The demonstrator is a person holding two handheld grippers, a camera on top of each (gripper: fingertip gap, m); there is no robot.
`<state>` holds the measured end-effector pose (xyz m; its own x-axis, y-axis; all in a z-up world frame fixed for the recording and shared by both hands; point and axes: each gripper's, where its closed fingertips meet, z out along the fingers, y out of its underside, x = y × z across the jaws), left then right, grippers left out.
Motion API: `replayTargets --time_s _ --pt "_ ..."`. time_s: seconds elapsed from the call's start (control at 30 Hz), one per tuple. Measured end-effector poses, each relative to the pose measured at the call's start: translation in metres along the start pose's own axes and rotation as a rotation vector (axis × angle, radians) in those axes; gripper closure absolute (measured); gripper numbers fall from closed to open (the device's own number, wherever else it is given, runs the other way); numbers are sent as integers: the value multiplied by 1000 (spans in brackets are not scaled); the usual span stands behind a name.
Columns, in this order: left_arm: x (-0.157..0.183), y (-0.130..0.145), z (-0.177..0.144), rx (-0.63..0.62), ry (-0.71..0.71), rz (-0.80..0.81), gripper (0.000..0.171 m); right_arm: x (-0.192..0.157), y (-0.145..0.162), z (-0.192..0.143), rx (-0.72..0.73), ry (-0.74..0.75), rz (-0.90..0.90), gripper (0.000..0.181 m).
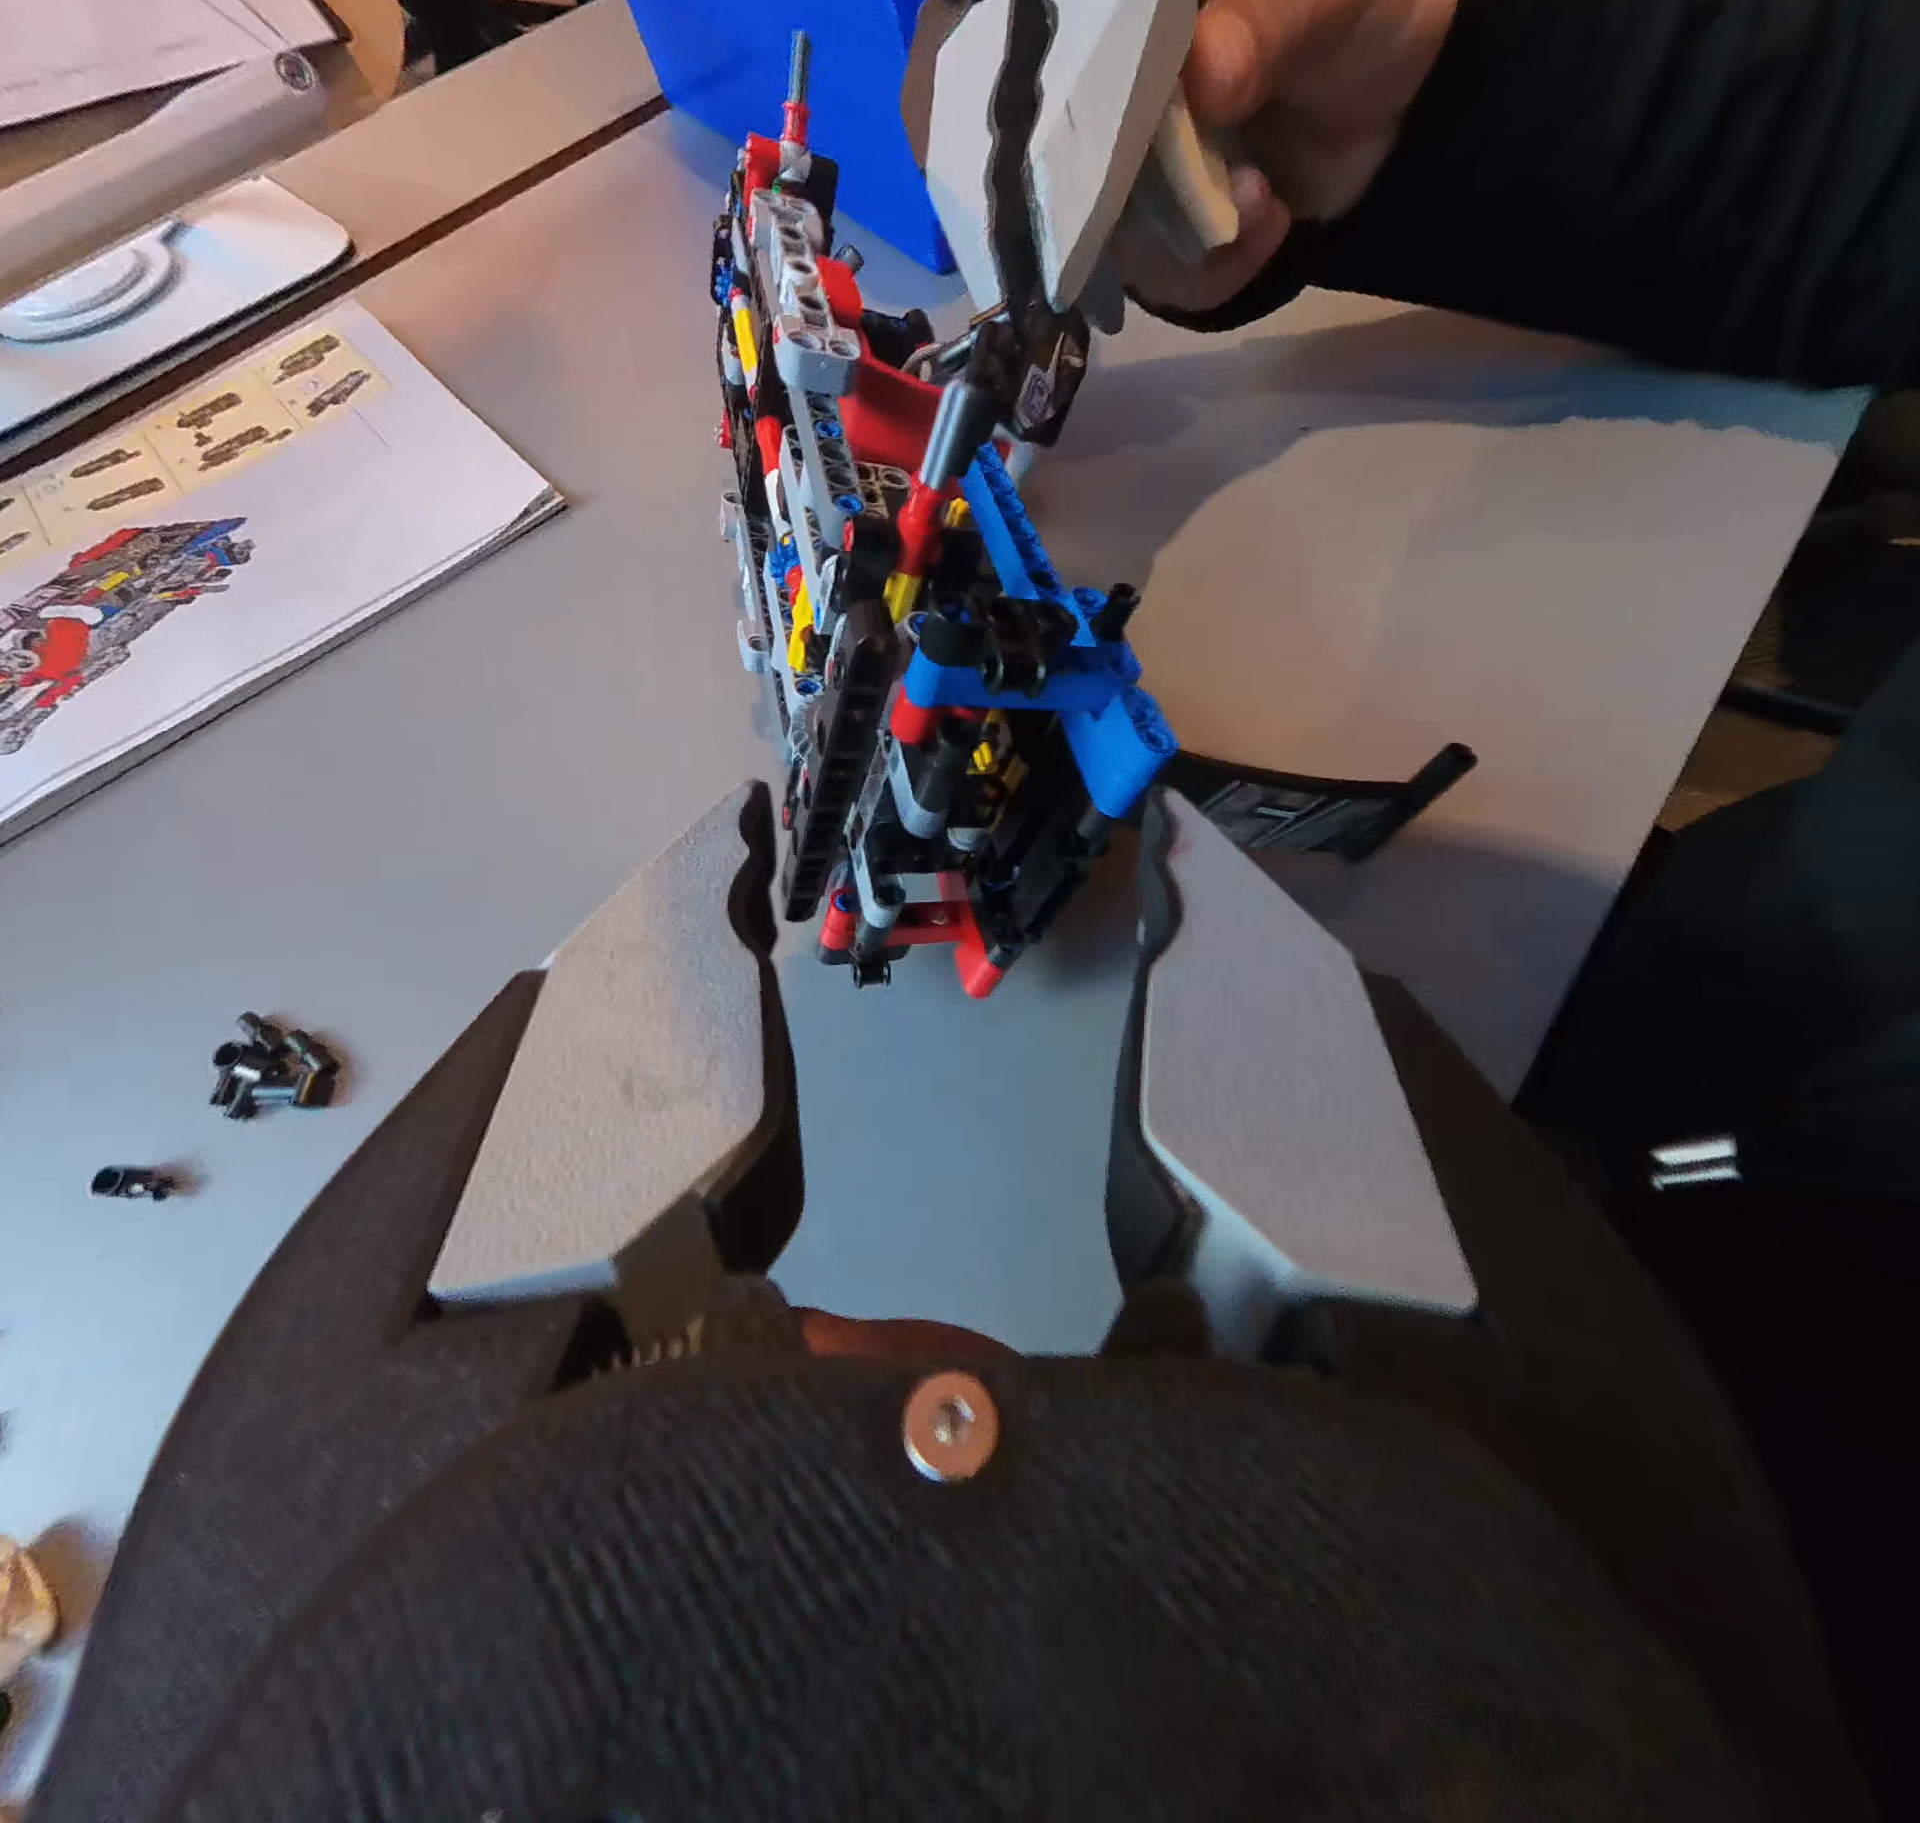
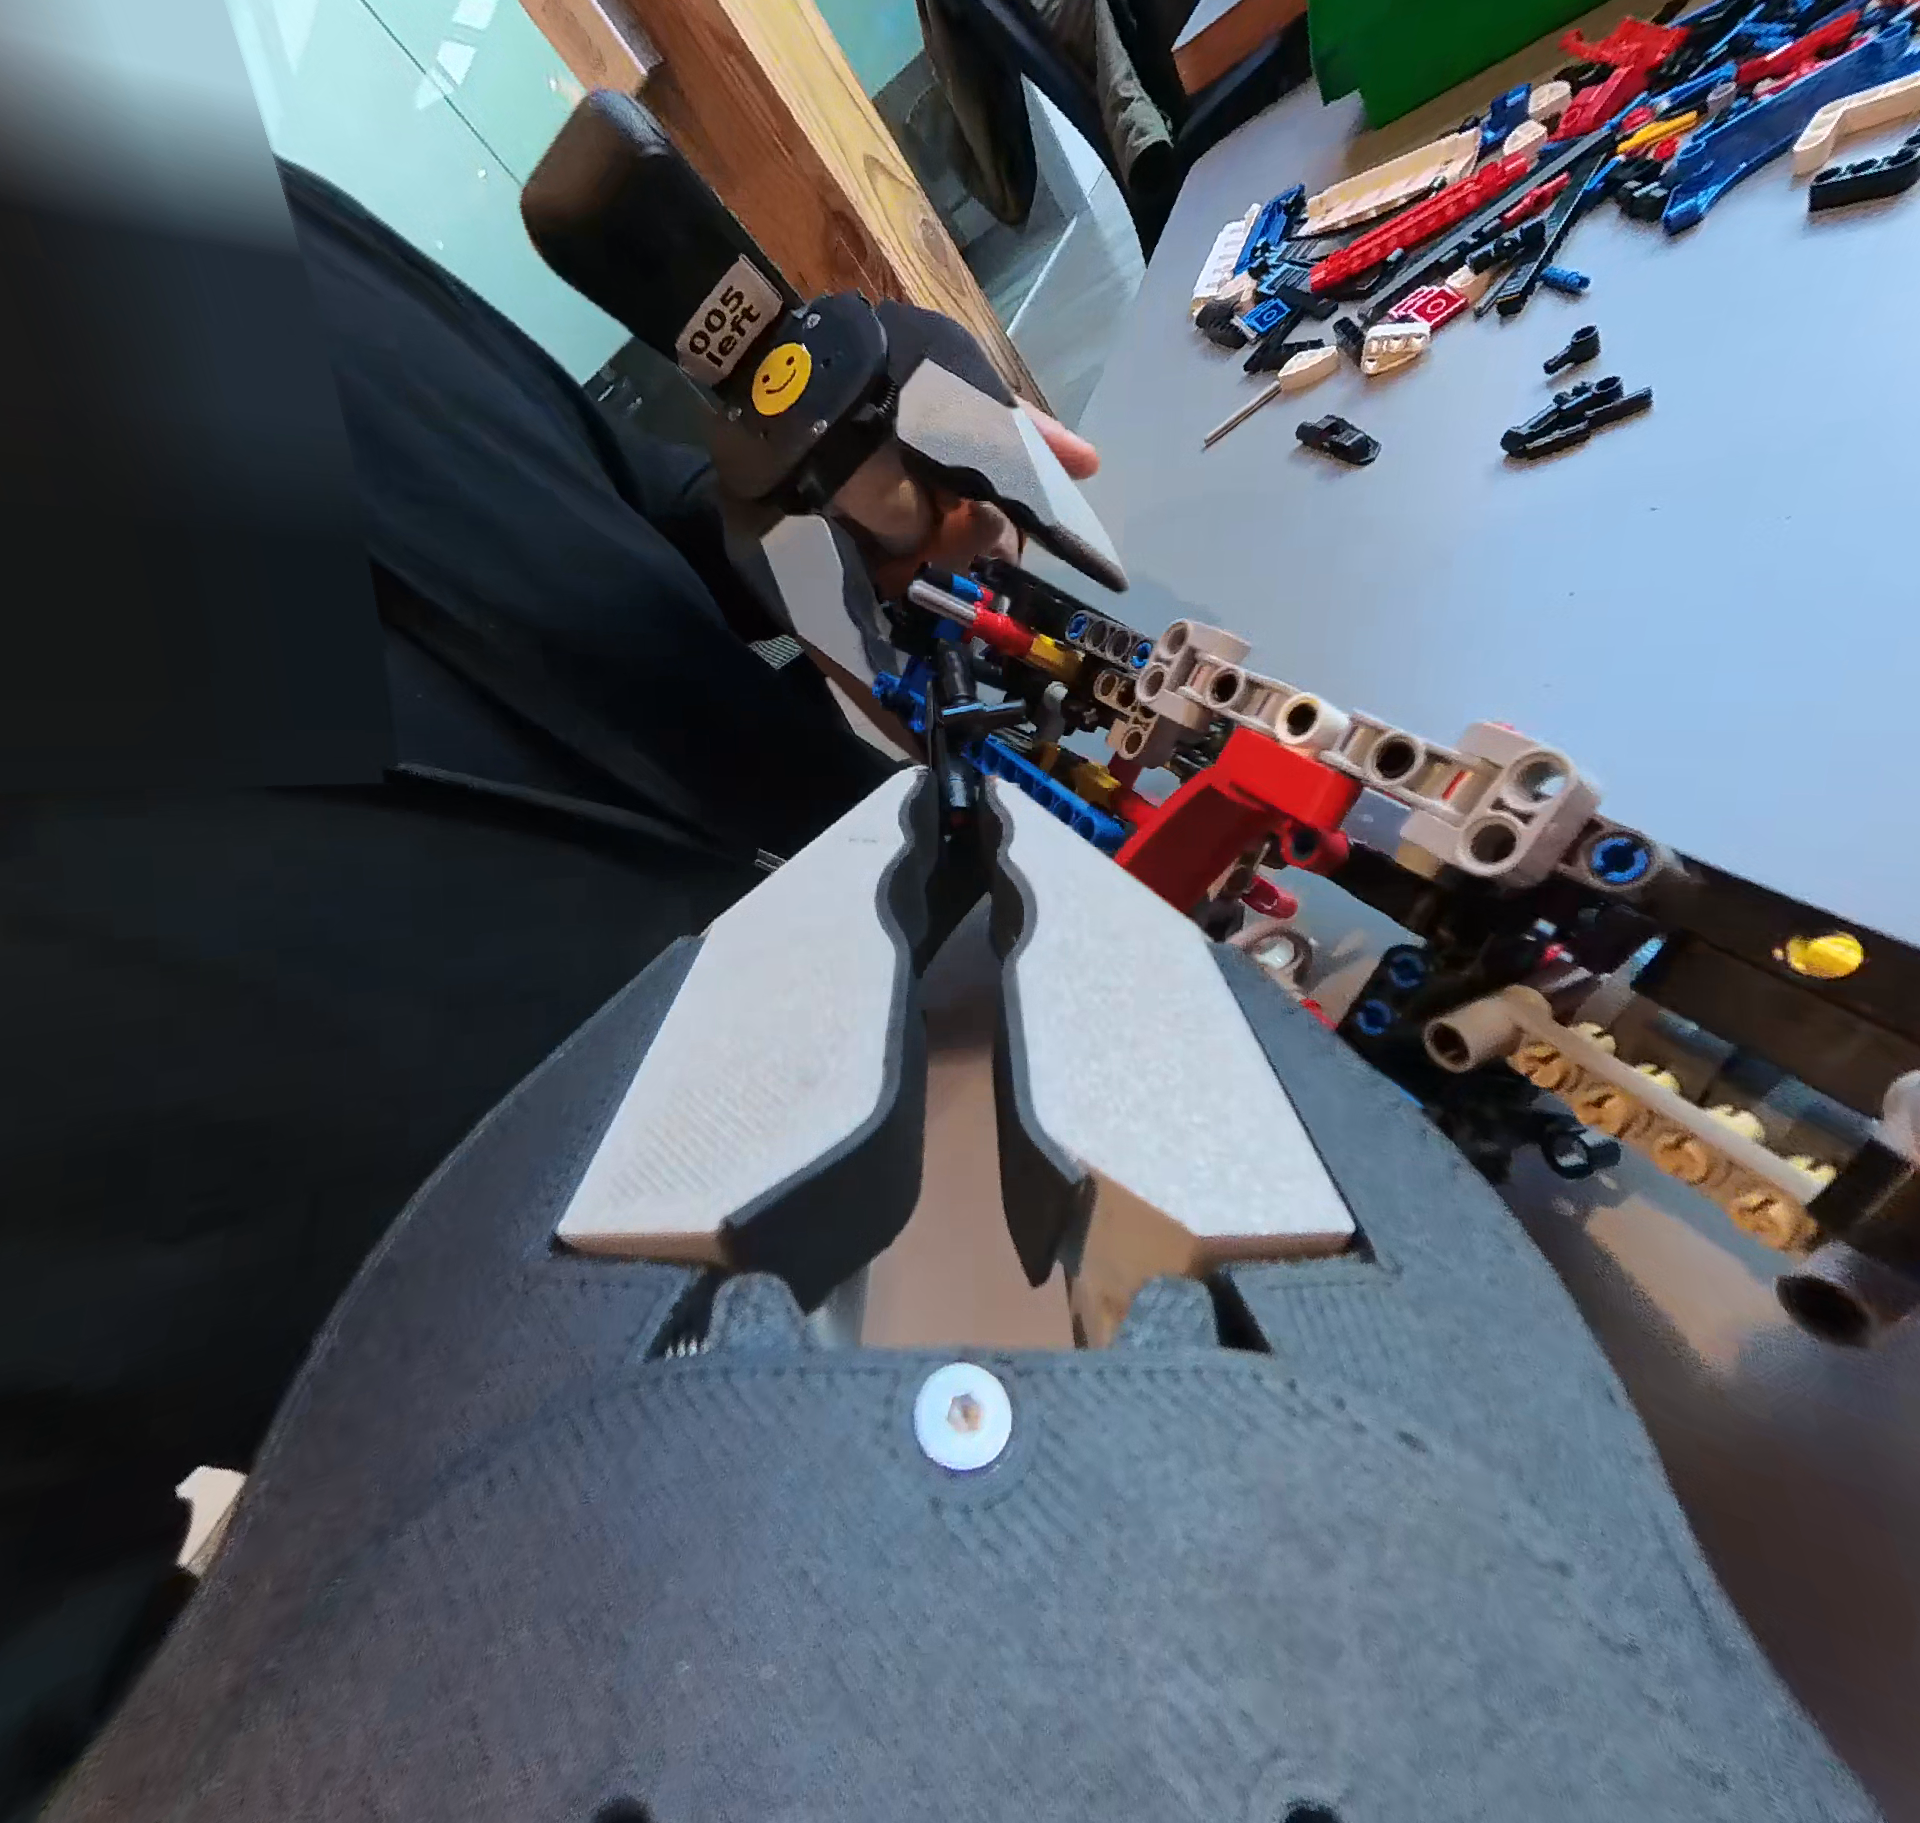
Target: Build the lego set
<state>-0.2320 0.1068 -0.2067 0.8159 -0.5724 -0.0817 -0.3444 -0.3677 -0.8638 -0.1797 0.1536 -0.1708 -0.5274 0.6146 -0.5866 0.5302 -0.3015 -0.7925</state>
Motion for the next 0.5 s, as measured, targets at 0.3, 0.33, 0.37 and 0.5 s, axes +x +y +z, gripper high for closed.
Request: replayTargets --time_s 0.3,0.33,0.37,0.5 --pt "-30 6 2 0 5 -53 114 10 0 4 8 37 8 177" --pt "-36 8 1 -9 -6 -63 114 13 -1 4 11 49 14 177" --pt "-40 9 -2 -14 -18 -65 114 15 -3 4 12 59 17 177" --pt "-46 4 -15 -9 -79 -23 115 19 -9 6 5 81 26 178"
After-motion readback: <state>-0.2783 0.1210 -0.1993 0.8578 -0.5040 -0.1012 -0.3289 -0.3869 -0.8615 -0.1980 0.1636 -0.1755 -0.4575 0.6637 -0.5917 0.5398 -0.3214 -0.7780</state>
